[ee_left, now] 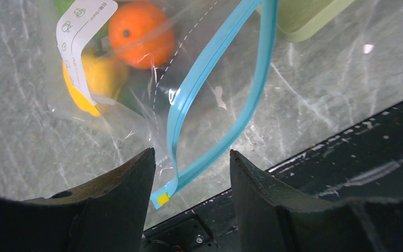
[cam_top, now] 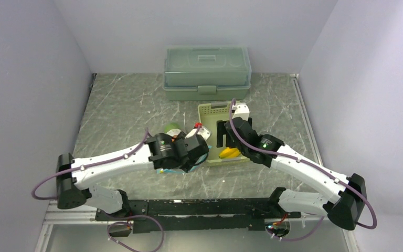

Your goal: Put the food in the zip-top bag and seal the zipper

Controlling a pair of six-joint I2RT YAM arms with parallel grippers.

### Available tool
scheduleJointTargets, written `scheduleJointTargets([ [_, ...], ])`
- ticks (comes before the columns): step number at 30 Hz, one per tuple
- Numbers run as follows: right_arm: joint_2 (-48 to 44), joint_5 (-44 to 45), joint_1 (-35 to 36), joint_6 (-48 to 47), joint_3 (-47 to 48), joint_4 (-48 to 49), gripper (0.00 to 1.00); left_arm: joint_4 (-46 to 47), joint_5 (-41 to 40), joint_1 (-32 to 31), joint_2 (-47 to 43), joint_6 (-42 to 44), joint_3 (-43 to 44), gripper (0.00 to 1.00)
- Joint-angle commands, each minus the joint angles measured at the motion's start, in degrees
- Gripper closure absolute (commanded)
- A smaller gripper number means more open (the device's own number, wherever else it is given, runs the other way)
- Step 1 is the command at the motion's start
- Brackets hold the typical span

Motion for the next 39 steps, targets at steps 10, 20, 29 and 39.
scheduleJointTargets([
  [10, -1.91, -1.61, -0.58, 1.05, -1.42, 1.43, 0.15, -3.02, -19.27, -2.07, 10.88, -4.58, 2.32, 0.4],
  [20, -1.53, -2.17, -0.71, 0.89, -1.45, 2.2, 0.15, -1.26, -22.57, -1.27, 14.47, -2.36, 2.53, 0.52],
  [29, -0.27, -2.48, -0.72, 0.72, -1.43, 2.83, 0.15, 1.07, -22.34, 1.14, 13.27, -0.23, 1.74, 0.83],
  [39, 1.13, -2.74, -0.72, 0.14, -0.28, 2.69, 0.15, 0.1, -23.6, 2.83, 11.16, 2.82, 5.05, 1.0],
])
